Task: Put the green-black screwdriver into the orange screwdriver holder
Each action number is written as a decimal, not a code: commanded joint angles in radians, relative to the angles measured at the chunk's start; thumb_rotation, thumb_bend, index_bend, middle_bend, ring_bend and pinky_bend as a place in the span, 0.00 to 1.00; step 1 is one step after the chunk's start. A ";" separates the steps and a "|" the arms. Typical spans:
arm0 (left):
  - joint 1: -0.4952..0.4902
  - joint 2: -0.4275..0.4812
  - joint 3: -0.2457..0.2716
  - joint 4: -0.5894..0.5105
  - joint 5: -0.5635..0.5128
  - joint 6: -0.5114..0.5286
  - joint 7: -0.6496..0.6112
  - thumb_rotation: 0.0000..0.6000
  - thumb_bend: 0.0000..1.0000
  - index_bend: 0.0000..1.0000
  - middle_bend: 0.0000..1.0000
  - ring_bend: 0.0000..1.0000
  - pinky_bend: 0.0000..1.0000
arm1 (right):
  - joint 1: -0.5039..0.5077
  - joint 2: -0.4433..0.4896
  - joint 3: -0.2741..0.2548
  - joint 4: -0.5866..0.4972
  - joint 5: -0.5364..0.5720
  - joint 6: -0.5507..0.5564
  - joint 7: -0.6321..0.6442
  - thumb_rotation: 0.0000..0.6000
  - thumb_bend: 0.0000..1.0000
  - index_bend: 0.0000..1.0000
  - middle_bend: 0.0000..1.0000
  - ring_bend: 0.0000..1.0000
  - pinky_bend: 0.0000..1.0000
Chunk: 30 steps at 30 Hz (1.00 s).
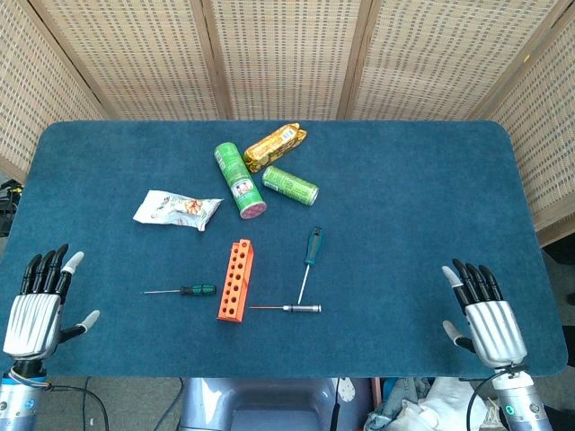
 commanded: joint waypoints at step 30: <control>-0.006 0.000 0.001 0.002 -0.008 -0.015 0.000 1.00 0.14 0.10 0.00 0.00 0.00 | 0.002 0.002 0.004 -0.004 0.016 -0.013 -0.008 1.00 0.24 0.00 0.00 0.00 0.00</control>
